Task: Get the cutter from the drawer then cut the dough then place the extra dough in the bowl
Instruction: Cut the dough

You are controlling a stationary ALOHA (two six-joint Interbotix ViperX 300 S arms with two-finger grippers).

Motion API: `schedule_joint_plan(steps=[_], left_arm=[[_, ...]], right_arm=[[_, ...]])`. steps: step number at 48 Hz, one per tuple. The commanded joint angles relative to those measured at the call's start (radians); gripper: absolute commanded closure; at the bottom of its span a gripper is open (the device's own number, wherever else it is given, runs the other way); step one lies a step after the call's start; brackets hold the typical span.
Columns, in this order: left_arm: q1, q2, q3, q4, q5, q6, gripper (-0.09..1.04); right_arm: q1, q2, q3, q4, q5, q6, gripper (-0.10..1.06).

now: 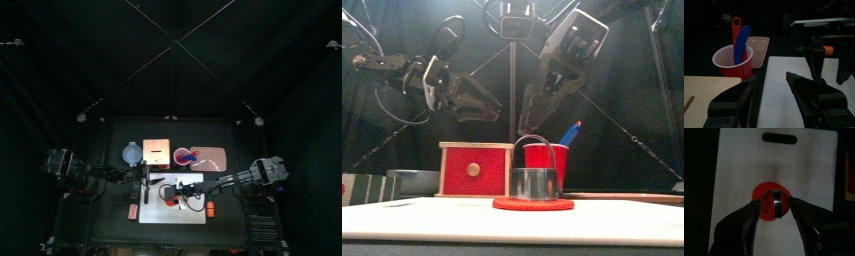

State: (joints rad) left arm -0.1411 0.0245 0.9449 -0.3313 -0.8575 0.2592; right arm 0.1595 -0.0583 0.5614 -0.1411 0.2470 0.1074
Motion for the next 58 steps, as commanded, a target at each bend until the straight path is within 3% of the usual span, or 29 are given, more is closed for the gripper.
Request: schedule_joint_plan(steps=[1, 5, 10, 16, 27, 58], left_arm=[[-0.061, 0.025, -0.028, -0.06, -0.044, 0.002, 0.04], [-0.107, 0.055, -0.034, -0.124, -0.055, 0.002, 0.0], [-0.167, 0.1, -0.064, -0.192, -0.074, 0.0, -0.04], [-0.238, 0.179, -0.126, -0.287, -0.087, 0.0, -0.04], [-0.252, 0.282, -0.21, -0.396, -0.083, 0.008, -0.04], [-0.221, 0.275, -0.19, -0.41, -0.074, 0.009, -0.03]], right_arm=[[-0.015, -0.126, 0.16, -0.063, -0.201, 0.006, 0.12], [-0.038, -0.144, 0.291, -0.114, -0.426, 0.011, 0.12], [-0.089, -0.104, 0.413, -0.133, -0.713, 0.002, 0.12], [-0.132, -0.005, 0.454, -0.183, -0.93, 0.002, 0.12], [-0.153, 0.13, 0.379, -0.219, -0.982, 0.0, 0.12], [-0.156, 0.138, 0.37, -0.192, -0.974, 0.025, 0.12]])
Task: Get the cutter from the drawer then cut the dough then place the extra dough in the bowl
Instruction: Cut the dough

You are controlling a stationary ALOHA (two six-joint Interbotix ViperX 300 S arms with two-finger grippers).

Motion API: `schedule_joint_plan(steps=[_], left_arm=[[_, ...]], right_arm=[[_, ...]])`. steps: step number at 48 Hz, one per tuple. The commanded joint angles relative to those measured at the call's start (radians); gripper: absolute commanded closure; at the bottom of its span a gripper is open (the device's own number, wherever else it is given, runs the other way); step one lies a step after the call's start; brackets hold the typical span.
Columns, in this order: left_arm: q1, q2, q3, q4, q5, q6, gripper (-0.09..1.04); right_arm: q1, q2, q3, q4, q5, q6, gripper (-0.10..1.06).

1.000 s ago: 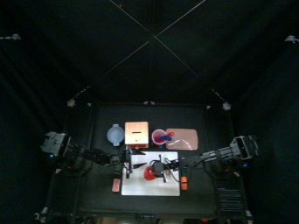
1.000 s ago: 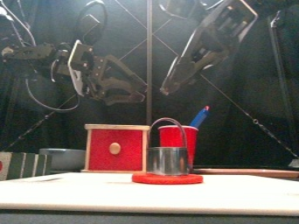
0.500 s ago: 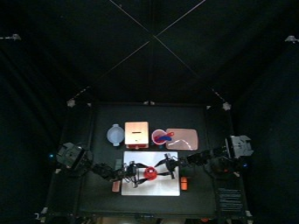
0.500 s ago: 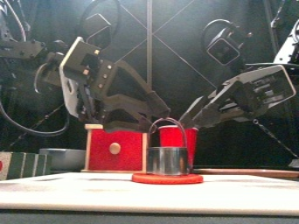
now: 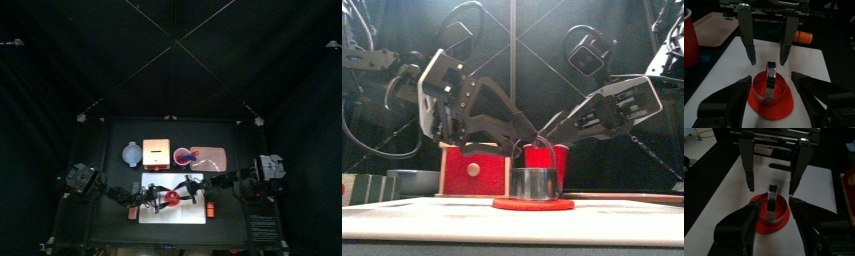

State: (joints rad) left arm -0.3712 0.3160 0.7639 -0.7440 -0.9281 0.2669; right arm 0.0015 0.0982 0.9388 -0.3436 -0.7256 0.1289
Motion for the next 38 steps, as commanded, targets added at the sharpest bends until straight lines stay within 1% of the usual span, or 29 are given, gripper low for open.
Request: schedule_joint_plan(steps=[1, 5, 8, 11, 12, 15, 17, 19, 22, 28, 33, 38], left_arm=[[0.011, -0.017, -0.008, 0.003, -0.003, 0.002, -0.03], [0.015, -0.017, -0.009, 0.005, -0.002, 0.002, -0.03], [0.014, -0.014, -0.011, 0.008, 0.0, 0.002, -0.03], [0.014, -0.011, -0.011, 0.015, 0.008, 0.002, -0.03], [0.015, -0.011, -0.012, 0.02, 0.015, 0.002, -0.03], [0.014, -0.012, -0.014, 0.035, 0.037, 0.002, -0.03], [0.014, -0.012, -0.015, 0.049, 0.051, 0.002, -0.03], [0.015, -0.012, -0.015, 0.063, 0.063, 0.002, -0.02], [0.015, -0.011, -0.017, 0.077, 0.075, 0.002, -0.02], [0.015, -0.009, -0.017, 0.078, 0.077, 0.002, 0.0], [0.018, -0.008, -0.015, 0.077, 0.077, 0.0, 0.05], [0.021, -0.002, -0.021, 0.078, 0.083, 0.002, 0.11]], right_arm=[[0.003, -0.018, -0.006, 0.015, 0.002, 0.003, 0.12], [0.006, -0.02, -0.009, 0.041, 0.012, 0.002, 0.12], [0.012, -0.021, -0.011, 0.044, 0.017, -0.011, 0.12], [0.02, -0.017, -0.012, 0.052, 0.031, -0.006, 0.12], [0.021, -0.015, -0.014, 0.058, 0.038, 0.002, 0.12], [0.029, -0.008, -0.018, 0.087, 0.058, 0.002, 0.12], [0.035, -0.003, -0.023, 0.115, 0.064, -0.006, 0.12], [0.041, -0.002, -0.029, 0.126, 0.069, -0.017, 0.12], [0.044, 0.006, -0.038, 0.123, 0.069, -0.018, 0.13], [0.049, 0.014, -0.04, 0.086, 0.072, -0.014, 0.15], [0.054, 0.015, -0.034, 0.084, 0.075, -0.012, 0.2], [0.054, 0.015, -0.031, 0.081, 0.077, -0.012, 0.28]])
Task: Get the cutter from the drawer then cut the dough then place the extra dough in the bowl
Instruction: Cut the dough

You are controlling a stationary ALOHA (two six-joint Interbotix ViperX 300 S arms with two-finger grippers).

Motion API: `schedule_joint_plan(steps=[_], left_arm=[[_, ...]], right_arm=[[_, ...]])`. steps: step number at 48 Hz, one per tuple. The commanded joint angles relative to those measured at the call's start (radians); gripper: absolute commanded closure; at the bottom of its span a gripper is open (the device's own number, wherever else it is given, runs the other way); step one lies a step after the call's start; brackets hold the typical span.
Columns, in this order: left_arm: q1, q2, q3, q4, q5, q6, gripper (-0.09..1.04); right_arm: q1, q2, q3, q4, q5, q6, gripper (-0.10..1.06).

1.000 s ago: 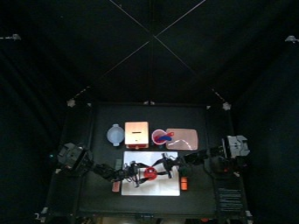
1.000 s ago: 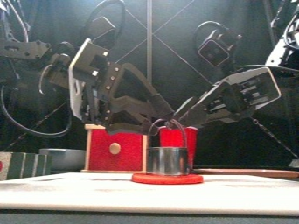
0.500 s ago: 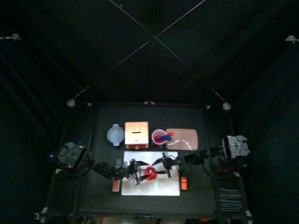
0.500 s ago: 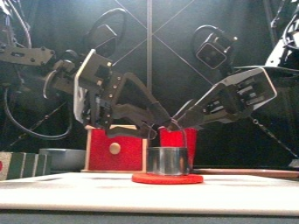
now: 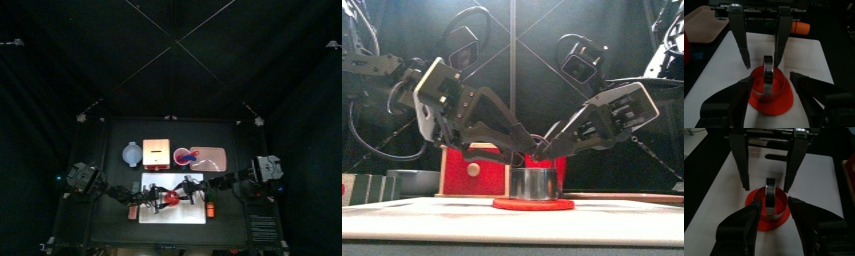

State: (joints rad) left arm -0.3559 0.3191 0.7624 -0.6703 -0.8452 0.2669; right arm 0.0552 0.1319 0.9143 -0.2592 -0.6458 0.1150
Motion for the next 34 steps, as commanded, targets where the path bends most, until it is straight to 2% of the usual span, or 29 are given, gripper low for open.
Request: schedule_joint_plan(steps=[1, 11, 22, 28, 34], left_arm=[[0.008, -0.002, -0.02, 0.005, 0.002, 0.002, 0.13], [0.008, 0.008, -0.02, 0.008, 0.038, 0.002, 0.26], [0.003, 0.025, -0.017, 0.005, 0.121, -0.003, 0.39], [-0.005, 0.055, -0.018, 0.005, 0.146, -0.005, 0.39], [-0.011, 0.086, -0.02, 0.003, 0.152, -0.009, 0.4]], right_arm=[[0.0, -0.017, -0.006, -0.005, -0.003, 0.0, 0.3], [-0.006, -0.005, -0.006, -0.005, 0.009, 0.0, 0.41], [0.011, 0.038, 0.005, 0.015, 0.023, 0.015, 0.49], [0.026, 0.077, 0.02, 0.075, 0.023, 0.015, 0.52], [0.066, 0.118, 0.035, 0.161, 0.023, 0.015, 0.52]])
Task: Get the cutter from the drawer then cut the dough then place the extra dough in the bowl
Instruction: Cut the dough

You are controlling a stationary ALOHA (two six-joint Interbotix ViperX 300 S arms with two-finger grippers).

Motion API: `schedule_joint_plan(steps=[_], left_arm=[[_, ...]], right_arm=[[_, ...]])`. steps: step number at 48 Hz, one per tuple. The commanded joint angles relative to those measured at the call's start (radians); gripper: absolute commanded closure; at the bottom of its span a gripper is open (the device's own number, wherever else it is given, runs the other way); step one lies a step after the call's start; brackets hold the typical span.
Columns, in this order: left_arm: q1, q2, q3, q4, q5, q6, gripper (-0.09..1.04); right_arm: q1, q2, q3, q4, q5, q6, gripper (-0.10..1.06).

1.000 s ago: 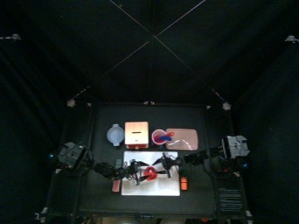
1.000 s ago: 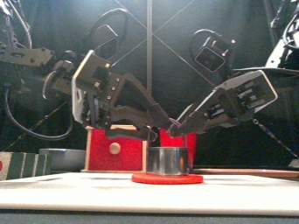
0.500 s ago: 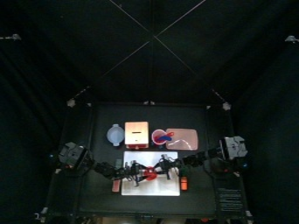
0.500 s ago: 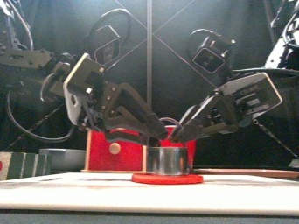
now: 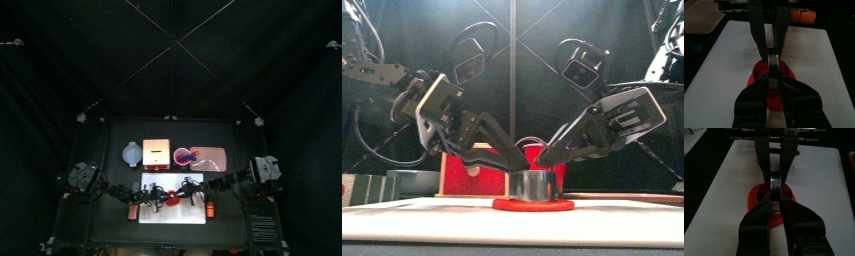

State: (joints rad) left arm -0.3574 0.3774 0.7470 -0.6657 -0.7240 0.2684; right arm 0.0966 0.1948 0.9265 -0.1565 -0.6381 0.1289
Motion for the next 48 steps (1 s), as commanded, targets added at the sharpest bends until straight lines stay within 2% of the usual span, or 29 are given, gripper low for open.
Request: schedule_joint_plan(steps=[1, 6, 11, 21, 38, 48], left_arm=[[-0.011, 0.032, -0.003, -0.002, 0.031, -0.011, 0.4], [-0.028, 0.055, -0.005, -0.011, 0.04, -0.011, 0.4], [-0.037, 0.077, -0.011, -0.011, 0.064, -0.009, 0.4], [-0.041, 0.078, -0.008, -0.009, 0.104, -0.009, 0.4], [-0.043, 0.087, -0.021, 0.0, 0.13, -0.006, 0.4], [-0.037, 0.044, -0.02, 0.003, 0.129, -0.002, 0.4]], right_arm=[[0.032, 0.061, 0.026, 0.075, 0.015, 0.002, 0.52], [0.054, 0.086, 0.031, 0.126, 0.015, 0.002, 0.52], [0.061, 0.1, 0.032, 0.146, 0.021, 0.002, 0.52], [0.066, 0.092, 0.017, 0.153, 0.077, -0.002, 0.52], [0.066, 0.086, -0.003, 0.15, 0.081, -0.011, 0.52], [0.066, 0.08, -0.014, 0.155, 0.089, 0.0, 0.52]])
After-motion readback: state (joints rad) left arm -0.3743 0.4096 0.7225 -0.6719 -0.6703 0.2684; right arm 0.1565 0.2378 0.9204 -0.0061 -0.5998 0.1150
